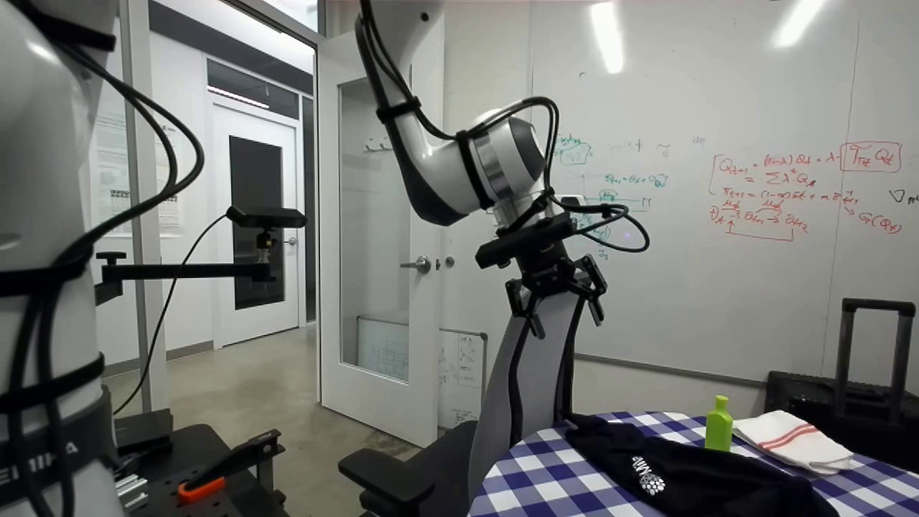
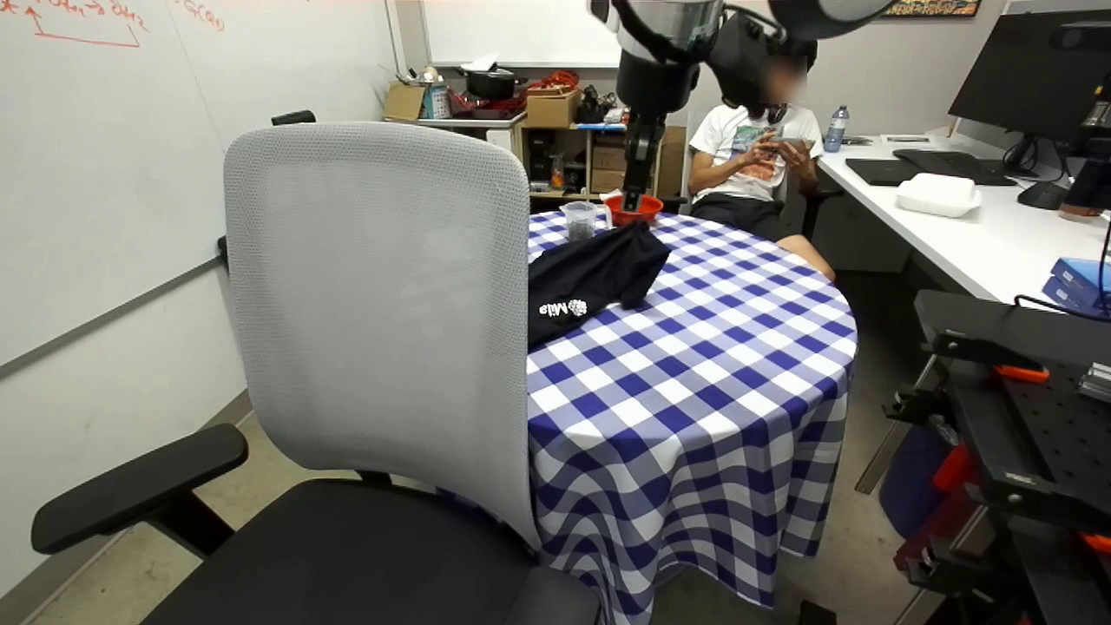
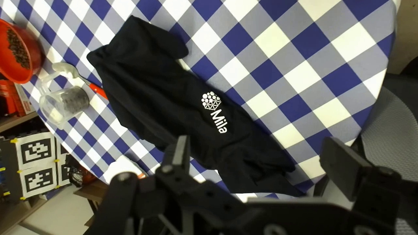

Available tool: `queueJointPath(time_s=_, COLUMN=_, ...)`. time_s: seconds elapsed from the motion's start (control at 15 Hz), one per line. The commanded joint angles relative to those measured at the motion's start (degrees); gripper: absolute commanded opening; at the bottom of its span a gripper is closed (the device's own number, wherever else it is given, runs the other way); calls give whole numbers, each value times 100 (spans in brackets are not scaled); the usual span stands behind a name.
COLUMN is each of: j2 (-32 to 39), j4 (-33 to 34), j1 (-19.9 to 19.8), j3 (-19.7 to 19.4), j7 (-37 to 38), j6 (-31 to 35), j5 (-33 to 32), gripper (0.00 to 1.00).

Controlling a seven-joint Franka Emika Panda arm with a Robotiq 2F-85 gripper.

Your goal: Put the cloth on the head rest

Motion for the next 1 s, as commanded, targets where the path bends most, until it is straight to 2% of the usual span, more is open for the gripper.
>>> queueJointPath(time_s=0.0, j2=1084, j4=915, j1=195, j3=-375, j7=-172, j6=320, j5=132, gripper=100)
queueJointPath(time_s=0.47, j2=2509, j4=2074, j1=353, j3=-796, j7=-498, j6=861, j5=473, gripper=100)
queueJointPath(time_s=0.93, j2=3491, j4=2827, j1=607, j3=-1160, j7=-768, j6=1377, j5=747, gripper=100)
